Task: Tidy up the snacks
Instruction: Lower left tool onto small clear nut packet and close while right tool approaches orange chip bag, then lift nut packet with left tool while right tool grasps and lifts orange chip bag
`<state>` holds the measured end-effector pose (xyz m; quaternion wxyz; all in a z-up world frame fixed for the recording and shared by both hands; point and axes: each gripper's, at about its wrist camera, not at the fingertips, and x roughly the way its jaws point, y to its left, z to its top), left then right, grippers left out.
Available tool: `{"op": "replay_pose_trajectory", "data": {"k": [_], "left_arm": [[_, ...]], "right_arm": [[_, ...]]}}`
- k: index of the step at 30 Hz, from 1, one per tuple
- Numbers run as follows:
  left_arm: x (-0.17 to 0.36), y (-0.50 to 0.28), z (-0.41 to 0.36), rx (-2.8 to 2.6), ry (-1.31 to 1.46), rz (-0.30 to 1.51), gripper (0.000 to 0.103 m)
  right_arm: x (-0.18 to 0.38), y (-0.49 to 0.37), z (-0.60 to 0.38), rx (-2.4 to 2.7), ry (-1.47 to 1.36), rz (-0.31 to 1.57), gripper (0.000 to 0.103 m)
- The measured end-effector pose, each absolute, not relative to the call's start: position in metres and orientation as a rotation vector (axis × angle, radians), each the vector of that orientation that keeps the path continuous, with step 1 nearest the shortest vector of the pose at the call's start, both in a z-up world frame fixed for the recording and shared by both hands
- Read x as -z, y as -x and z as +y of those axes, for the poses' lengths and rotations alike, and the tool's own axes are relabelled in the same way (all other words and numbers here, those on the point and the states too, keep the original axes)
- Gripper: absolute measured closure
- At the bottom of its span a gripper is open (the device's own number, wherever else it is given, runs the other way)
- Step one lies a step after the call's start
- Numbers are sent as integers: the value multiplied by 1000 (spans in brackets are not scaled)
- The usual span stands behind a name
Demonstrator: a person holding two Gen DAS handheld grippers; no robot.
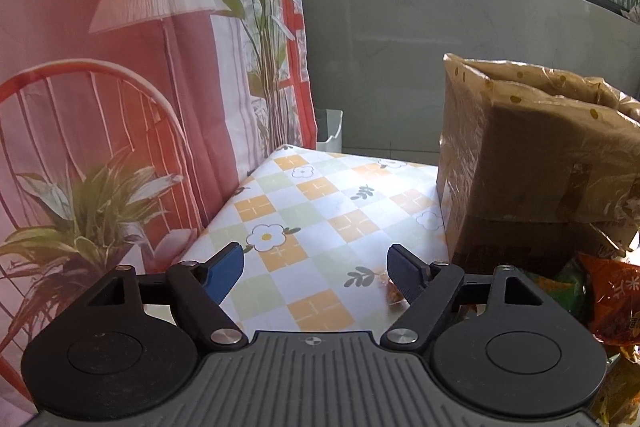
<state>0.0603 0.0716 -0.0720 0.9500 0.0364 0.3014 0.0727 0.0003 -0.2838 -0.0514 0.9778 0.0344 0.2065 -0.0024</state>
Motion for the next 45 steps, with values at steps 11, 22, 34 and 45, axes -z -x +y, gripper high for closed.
{"op": "replay_pose_trajectory", "data": {"k": [11,22,34,45], "left_arm": [[139,-124,67,0,-68,714,53],[188,-175,60,31,-19,828,54],[204,-182,58,21,-54,855,85],[184,-149,65,-9,-92,834,85]], "right_arm": [[81,-26,-295,6,-128,516,9],[100,-49,-300,18,-145,578,10],[111,-57,-307,28,-199,622,10],[110,-56,-296,-44,-288,653,9]]}}
